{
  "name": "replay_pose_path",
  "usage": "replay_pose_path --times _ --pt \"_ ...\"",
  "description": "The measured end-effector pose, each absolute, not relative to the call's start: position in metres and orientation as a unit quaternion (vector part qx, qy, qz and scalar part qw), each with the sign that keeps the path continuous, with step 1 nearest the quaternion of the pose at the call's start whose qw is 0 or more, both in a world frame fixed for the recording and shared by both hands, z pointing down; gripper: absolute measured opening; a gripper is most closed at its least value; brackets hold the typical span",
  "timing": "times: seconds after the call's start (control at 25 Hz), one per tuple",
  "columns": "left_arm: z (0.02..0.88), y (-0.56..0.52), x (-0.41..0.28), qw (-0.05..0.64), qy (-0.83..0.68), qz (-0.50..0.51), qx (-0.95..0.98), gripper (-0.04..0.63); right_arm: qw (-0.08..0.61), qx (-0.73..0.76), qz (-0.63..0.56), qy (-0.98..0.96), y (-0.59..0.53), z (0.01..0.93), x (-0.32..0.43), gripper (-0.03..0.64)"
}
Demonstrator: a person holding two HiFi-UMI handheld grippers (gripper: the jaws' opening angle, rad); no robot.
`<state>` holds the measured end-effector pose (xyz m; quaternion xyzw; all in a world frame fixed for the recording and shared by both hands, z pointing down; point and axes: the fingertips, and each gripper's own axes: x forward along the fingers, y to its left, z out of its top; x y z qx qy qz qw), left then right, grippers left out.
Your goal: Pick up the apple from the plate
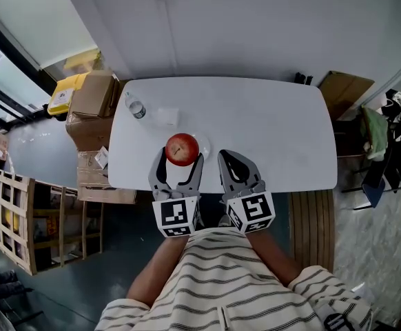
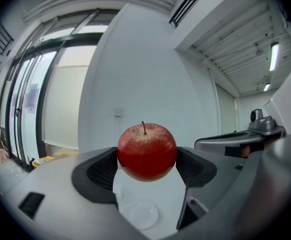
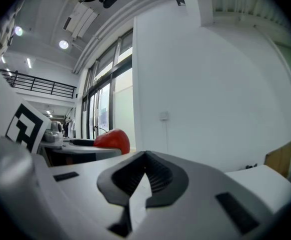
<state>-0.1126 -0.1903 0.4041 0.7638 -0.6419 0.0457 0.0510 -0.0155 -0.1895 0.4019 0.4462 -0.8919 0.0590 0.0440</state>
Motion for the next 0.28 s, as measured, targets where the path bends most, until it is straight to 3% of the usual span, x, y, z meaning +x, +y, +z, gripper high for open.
replay_pose_path --times 0.28 --pt "0.3957 -0.183 -0.1075 0.05 -0.64 0.035 0.766 0.374 0.043 0.447 0.053 -0.892 -0.182 0.3977 -0.0109 0.012"
